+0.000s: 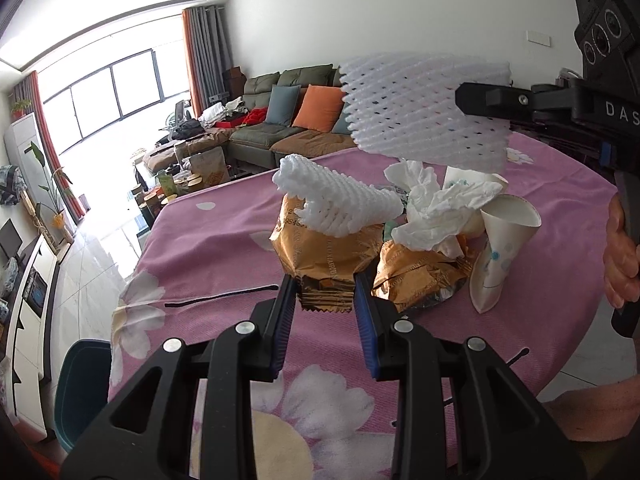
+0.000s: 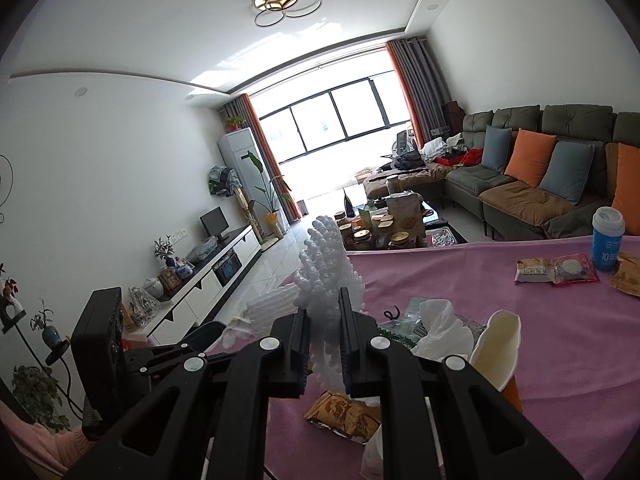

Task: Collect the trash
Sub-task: 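Lift and carry both held foam nets toward the teal bin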

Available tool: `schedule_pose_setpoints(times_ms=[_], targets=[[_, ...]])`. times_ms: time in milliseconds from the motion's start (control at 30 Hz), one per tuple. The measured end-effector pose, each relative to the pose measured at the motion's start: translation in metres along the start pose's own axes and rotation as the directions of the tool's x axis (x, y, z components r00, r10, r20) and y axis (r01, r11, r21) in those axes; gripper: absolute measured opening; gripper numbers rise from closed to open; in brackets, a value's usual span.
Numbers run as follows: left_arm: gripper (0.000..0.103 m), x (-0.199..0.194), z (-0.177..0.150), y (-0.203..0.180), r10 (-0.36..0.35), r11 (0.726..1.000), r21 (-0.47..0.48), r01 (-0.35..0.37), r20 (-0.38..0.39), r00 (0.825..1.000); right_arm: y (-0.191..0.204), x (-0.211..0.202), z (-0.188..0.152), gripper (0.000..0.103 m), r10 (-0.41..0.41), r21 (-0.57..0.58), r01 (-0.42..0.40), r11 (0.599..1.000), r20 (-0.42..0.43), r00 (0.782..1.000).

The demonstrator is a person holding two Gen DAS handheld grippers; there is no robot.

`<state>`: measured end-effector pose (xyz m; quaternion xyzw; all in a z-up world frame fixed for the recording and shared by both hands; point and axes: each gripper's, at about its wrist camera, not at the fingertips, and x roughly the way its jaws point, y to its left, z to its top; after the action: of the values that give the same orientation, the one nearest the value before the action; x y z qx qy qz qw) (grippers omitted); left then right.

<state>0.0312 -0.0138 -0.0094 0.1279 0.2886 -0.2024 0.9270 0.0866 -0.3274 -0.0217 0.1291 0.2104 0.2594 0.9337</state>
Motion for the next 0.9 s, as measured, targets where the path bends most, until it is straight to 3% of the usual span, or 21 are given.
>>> schedule_pose_setpoints(times_ms=[33, 67, 100, 167, 267, 467, 500, 633, 800, 900], targets=[[0.044, 0.006, -0.003, -0.003, 0.002, 1.000, 0.015, -0.002, -0.028, 1.000, 0.001, 0.001, 0.000, 0.012, -0.001, -0.004, 0.001, 1.000, -0.004, 1.000], [0.068, 0.011, -0.006, -0.004, 0.022, 1.000, 0.010, -0.021, -0.045, 0.999, 0.001, 0.002, -0.001, 0.012, 0.001, -0.003, -0.001, 1.000, -0.009, 1.000], [0.080, 0.011, -0.008, -0.003, 0.024, 1.000, -0.006, -0.024, -0.038, 0.999, 0.001, 0.003, -0.002, 0.012, 0.000, 0.002, 0.000, 1.000, -0.013, 1.000], [0.080, 0.008, -0.011, 0.002, -0.026, 0.999, -0.032, 0.025, -0.017, 1.000, -0.001, 0.004, -0.003, 0.012, 0.000, 0.012, 0.001, 1.000, -0.021, 1.000], [0.085, 0.008, -0.007, 0.011, -0.036, 0.997, -0.074, 0.036, 0.009, 0.999, -0.005, 0.006, -0.006, 0.012, -0.002, 0.023, 0.003, 1.000, -0.034, 0.999], [0.085, 0.033, 0.008, 0.049, -0.071, 0.972, -0.225, 0.064, -0.022, 0.997, -0.006, 0.010, -0.010, 0.013, -0.004, 0.026, 0.005, 1.000, -0.045, 0.999], [0.085, 0.039, 0.010, 0.052, -0.110, 0.964, -0.247, 0.101, -0.023, 0.994, -0.006, 0.010, -0.010, 0.013, -0.004, 0.027, 0.005, 1.000, -0.048, 0.999], [0.070, 0.053, 0.016, 0.057, -0.154, 0.951, -0.276, 0.139, -0.034, 0.988, -0.008, 0.013, -0.010, 0.013, -0.005, 0.040, 0.007, 0.999, -0.053, 0.999], [0.030, 0.068, 0.019, 0.058, -0.211, 0.936, -0.300, 0.185, -0.056, 0.976, -0.009, 0.016, -0.010, 0.013, -0.004, 0.047, 0.007, 0.999, -0.063, 0.998], [0.013, 0.067, 0.020, 0.057, -0.217, 0.933, -0.301, 0.196, -0.035, 0.976, -0.010, 0.018, -0.010, 0.013, -0.003, 0.048, 0.006, 0.999, -0.068, 0.998]])
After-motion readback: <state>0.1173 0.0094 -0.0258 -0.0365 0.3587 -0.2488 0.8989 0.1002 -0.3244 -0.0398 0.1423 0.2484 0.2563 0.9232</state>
